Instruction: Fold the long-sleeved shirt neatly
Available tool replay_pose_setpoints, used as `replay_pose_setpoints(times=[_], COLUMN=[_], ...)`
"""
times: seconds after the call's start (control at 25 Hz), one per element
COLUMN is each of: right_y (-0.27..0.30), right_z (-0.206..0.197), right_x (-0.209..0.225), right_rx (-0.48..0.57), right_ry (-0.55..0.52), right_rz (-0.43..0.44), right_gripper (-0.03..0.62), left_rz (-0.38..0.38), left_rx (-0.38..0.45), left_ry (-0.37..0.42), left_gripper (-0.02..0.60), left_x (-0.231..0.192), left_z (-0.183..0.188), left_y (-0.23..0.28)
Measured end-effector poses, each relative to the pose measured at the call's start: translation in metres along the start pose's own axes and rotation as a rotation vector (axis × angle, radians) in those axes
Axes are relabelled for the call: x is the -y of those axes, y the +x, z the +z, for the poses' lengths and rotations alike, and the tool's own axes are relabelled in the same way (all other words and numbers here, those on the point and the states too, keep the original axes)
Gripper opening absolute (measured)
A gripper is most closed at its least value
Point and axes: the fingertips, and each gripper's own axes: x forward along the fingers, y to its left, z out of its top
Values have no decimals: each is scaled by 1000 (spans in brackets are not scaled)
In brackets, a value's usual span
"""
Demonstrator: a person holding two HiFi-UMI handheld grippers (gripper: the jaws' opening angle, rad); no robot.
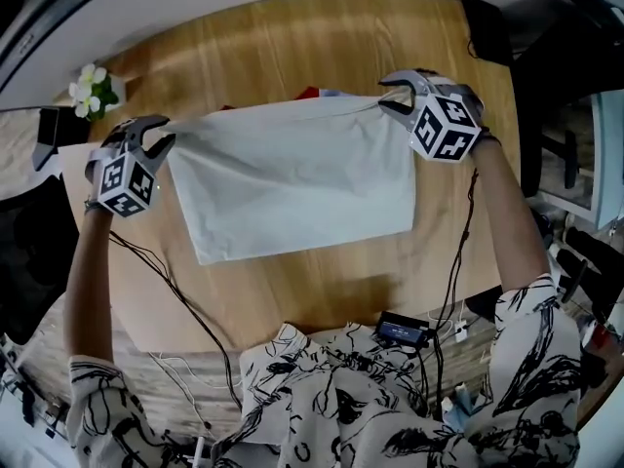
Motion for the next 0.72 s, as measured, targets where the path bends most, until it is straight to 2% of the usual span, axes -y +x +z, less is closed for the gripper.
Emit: replay_pose_setpoints(times=[0.08, 0.16, 0.2, 0.24, 0.32, 0.4, 0.52, 0.56, 0.6, 0.72], right_y=[4, 7, 7, 5, 2, 2, 7, 10, 12, 20], right_z=[-3, -4, -3, -1, 0, -4, -14, -15, -16, -18], right_x=[-4, -5, -3, -1, 4, 12, 22, 23, 24, 24], right_rx=[-21, -48, -52, -47, -31, -26, -37, -40, -44, -58], right_ry=[-3, -29, -33, -22, 28, 82, 181, 214, 242, 292], right_rz=[40, 46, 34, 22, 9, -10, -29, -30, -30, -43], right_gripper=[149, 112, 55, 19, 20, 20, 20, 20, 20, 27], left_rz=[-43, -61, -51, -35, -19, -27, -70, -79, -82, -71], left_rx=[-25, -47, -54, -56, -45, -22, 41, 48, 39, -14], left_ry=[1, 8, 14, 15, -27, -144, -469, -548, -582, -547], left_gripper=[135, 124, 100, 48, 26, 26, 28, 29, 29, 31], left_x=[6, 7, 4, 0, -8, -17, -33, -36, -37, -36], left_z=[-9, -17, -20, -21, -23, -22, -22, -25, -30, -36], left_y=[6, 7, 7, 6, 3, 2, 6, 8, 9, 14])
